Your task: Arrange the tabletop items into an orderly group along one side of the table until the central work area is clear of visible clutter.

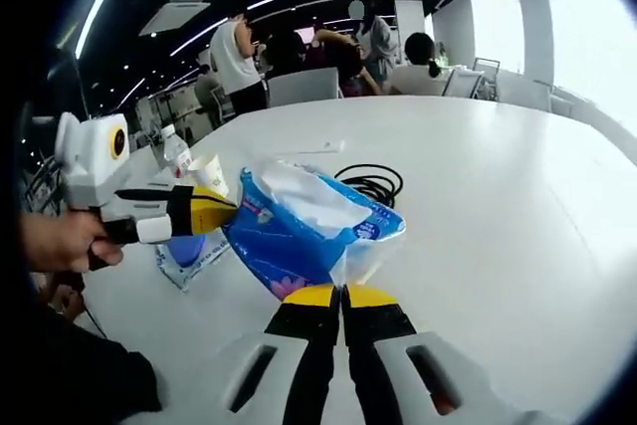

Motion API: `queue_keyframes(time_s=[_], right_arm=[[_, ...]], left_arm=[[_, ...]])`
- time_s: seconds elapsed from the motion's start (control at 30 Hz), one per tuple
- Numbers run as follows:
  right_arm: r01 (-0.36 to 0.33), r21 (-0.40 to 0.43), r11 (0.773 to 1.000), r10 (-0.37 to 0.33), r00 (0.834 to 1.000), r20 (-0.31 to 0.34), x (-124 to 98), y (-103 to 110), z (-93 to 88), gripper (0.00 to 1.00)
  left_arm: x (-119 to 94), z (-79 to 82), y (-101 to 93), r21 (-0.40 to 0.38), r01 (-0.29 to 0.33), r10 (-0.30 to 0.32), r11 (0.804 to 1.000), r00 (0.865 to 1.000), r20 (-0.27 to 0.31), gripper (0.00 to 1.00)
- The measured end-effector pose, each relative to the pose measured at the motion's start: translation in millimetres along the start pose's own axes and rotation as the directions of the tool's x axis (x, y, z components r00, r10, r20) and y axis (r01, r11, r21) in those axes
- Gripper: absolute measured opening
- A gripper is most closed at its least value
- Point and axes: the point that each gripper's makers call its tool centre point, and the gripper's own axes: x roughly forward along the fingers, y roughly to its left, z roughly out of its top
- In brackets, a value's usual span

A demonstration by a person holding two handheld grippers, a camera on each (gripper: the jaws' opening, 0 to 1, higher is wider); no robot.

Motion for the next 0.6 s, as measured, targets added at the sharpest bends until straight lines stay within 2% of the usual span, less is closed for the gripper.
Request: queue_keyframes(time_s=[0.17, 0.4, 0.6], right_arm=[[0.02, 0.022, 1.0, -0.02, 1.0, -0.003, -6.3, -7.7, -17.1, 0.0], [0.063, 0.002, 0.998, -0.062, 0.997, -0.04, -8.3, -19.9, -42.4, 0.0], [0.071, -0.019, 0.997, -0.072, 0.996, -0.061, -8.8, -24.6, -55.3, 0.0]], left_arm=[[7.1, -9.6, -14.2, 0.02, 0.031, -0.031, 0.999, 0.999, -0.017, 0.0], [18.2, -24.6, -31.3, 0.049, 0.066, -0.064, 0.997, 0.997, -0.048, 0.0], [23.1, -34.9, -40.7, 0.087, 0.099, -0.093, 0.991, 0.993, -0.073, 0.0]])
